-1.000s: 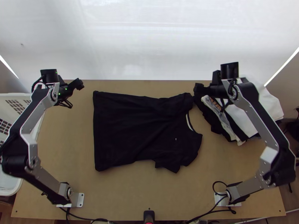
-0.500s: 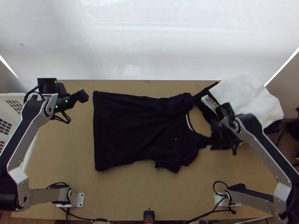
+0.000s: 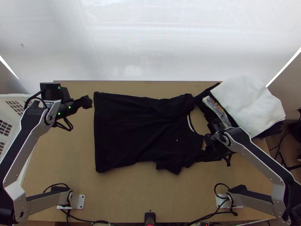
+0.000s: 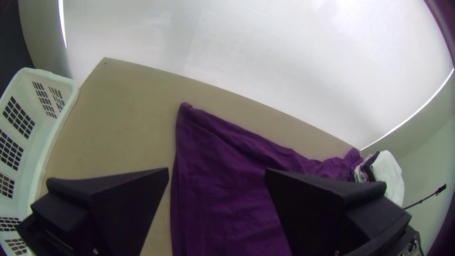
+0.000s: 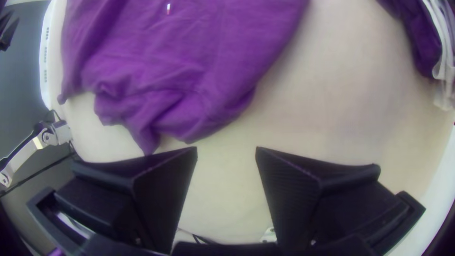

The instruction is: Fold the t-shirt

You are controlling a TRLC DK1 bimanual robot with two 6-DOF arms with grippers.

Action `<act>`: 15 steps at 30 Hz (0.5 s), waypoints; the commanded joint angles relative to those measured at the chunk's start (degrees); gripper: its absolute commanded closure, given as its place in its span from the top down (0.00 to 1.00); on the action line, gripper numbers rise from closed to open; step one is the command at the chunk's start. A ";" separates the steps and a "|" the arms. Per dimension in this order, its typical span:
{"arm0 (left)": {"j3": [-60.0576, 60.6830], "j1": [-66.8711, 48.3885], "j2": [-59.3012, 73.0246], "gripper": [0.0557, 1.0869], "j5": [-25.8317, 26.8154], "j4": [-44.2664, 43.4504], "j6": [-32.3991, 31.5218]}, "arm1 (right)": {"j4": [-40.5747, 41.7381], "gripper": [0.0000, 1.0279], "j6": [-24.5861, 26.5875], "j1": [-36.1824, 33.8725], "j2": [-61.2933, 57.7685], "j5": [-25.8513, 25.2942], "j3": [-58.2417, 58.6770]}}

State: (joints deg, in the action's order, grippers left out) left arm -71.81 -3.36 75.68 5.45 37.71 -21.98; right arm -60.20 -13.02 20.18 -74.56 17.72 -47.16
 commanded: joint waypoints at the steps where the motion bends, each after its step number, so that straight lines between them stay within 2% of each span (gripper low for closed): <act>1: 0.80 -0.78 -0.36 0.96 -0.80 0.61 0.18 | 5.80 0.62 1.59 -0.94 -3.48 0.13 2.33; 7: 0.97 -1.48 -0.45 0.96 -1.32 0.61 0.18 | 8.70 0.62 1.68 -1.38 -4.27 0.13 2.60; 15: 0.71 -3.06 -0.80 0.96 -1.41 2.36 1.15 | 12.30 0.60 -1.31 1.17 -6.65 0.13 1.80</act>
State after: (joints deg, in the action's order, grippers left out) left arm -70.96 -5.23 75.18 4.21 38.59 -21.78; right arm -50.78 -12.25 19.77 -79.40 17.87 -45.06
